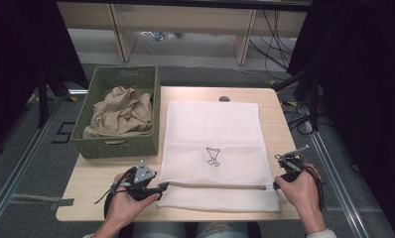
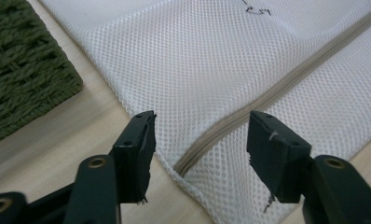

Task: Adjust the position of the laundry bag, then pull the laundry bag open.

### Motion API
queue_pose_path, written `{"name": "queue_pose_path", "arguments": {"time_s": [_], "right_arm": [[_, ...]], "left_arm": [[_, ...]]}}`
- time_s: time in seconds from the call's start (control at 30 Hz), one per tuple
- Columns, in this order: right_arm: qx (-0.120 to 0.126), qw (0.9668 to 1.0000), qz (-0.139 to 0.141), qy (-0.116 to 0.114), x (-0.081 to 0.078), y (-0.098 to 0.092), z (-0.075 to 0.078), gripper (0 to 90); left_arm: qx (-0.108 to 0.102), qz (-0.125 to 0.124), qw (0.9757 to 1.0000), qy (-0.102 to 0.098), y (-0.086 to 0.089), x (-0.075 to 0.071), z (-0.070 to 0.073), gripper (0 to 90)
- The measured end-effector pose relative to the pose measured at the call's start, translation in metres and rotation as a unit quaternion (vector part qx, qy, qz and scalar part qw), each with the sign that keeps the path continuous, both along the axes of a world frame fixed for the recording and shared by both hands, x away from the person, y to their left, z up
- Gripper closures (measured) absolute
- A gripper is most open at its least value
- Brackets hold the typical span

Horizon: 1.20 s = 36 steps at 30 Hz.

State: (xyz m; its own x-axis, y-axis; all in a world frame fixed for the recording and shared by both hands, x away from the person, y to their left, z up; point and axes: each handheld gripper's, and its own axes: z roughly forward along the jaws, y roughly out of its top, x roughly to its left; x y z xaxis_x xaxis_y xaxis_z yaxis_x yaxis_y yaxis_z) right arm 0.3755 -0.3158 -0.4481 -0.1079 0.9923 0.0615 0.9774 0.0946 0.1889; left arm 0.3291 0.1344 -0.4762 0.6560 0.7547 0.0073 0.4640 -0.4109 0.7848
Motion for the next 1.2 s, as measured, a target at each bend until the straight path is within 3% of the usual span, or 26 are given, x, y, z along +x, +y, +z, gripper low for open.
{"name": "queue_pose_path", "arguments": {"time_s": [0.1,0.13,0.17,0.2,0.3,0.43,0.5,0.53,0.57,0.63,0.7,0.77,0.83,0.87,0.9,0.93,0.97,1.03,1.07,1.1,1.13,1.17,1.2], "right_arm": [[0.000,1.0000,0.001,-0.007,0.001,-0.001,0.001,69.4],[0.006,0.9997,-0.022,-0.007,0.001,0.003,0.002,69.3],[0.007,0.9999,-0.007,-0.008,0.002,0.000,0.002,69.2],[0.007,0.9999,-0.001,-0.012,0.001,-0.001,0.003,69.2],[0.003,0.9999,-0.011,-0.010,0.003,-0.001,0.004,69.3],[0.008,0.9997,-0.008,-0.021,0.002,-0.002,0.006,69.3],[0.008,0.9993,-0.032,-0.019,0.002,0.000,0.008,69.4],[0.007,0.9996,-0.015,-0.024,0.002,-0.003,0.008,69.5],[0.008,0.9993,-0.033,-0.019,0.001,-0.001,0.009,69.4],[0.009,0.9991,-0.034,-0.022,0.001,-0.001,0.009,69.3],[0.011,0.9994,-0.015,-0.028,0.001,-0.004,0.010,69.3],[0.014,0.9994,-0.016,-0.026,0.001,-0.005,0.011,69.3],[0.006,0.9994,-0.026,-0.021,0.002,-0.004,0.011,69.4],[0.014,0.9991,-0.031,-0.023,0.002,-0.003,0.010,69.3],[0.012,0.9990,-0.043,-0.005,0.003,-0.002,0.010,69.2],[0.014,0.9987,-0.048,-0.002,0.003,0.000,0.010,69.2],[0.018,0.9997,-0.018,-0.006,0.004,-0.005,0.008,69.1],[0.012,0.9998,-0.018,0.003,0.005,-0.003,0.008,68.8],[0.012,0.9999,-0.011,0.003,0.006,-0.004,0.007,68.7],[0.013,0.9998,-0.013,0.008,0.007,-0.003,0.006,68.6],[0.020,0.9987,-0.041,0.021,0.006,0.001,0.007,68.3],[0.015,0.9998,-0.004,0.009,0.008,-0.005,0.003,68.0],[0.012,0.9998,-0.004,0.017,0.009,-0.005,0.003,67.9]], "left_arm": [[-0.001,0.001,1.0000,-0.004,0.000,0.002,0.002,38.9],[0.000,-0.006,1.0000,-0.003,0.001,0.002,0.003,38.3],[-0.014,0.005,0.9999,0.007,0.000,0.001,0.002,37.9],[-0.022,0.006,0.9997,0.005,-0.001,0.000,0.002,37.7],[-0.014,0.005,0.9998,-0.012,0.001,0.002,0.001,37.1],[-0.019,0.004,0.9998,-0.009,0.002,0.001,0.001,36.9],[-0.025,0.002,0.9997,-0.003,0.002,0.001,0.001,36.9],[-0.028,0.004,0.9996,-0.008,0.002,0.001,-0.001,36.9],[-0.025,0.003,0.9997,-0.004,0.002,0.000,0.000,36.9],[-0.020,0.006,0.9998,-0.008,0.002,0.000,0.001,36.9],[-0.026,0.007,0.9996,-0.011,0.001,0.000,0.001,36.9],[-0.035,0.014,0.9993,-0.006,0.000,0.000,0.001,36.9],[-0.025,0.006,0.9996,-0.012,0.002,0.002,0.002,36.9],[-0.039,0.008,0.9991,-0.013,0.001,0.002,0.002,36.9],[-0.042,0.009,0.9990,-0.011,0.001,0.002,0.002,36.9],[-0.032,0.003,0.9994,-0.013,0.002,0.002,0.003,36.9],[-0.029,0.005,0.9994,-0.015,0.001,0.003,0.003,36.9],[-0.039,0.010,0.9991,-0.011,-0.001,0.003,0.003,36.9],[-0.027,0.005,0.9995,-0.015,-0.001,0.004,0.004,36.9],[-0.024,0.002,0.9995,-0.018,-0.001,0.004,0.004,36.9],[-0.030,0.002,0.9995,-0.013,-0.002,0.004,0.004,36.9],[-0.034,0.005,0.9993,-0.013,-0.004,0.004,0.003,36.9],[-0.029,0.004,0.9995,-0.008,-0.004,0.003,0.003,36.9]]}}
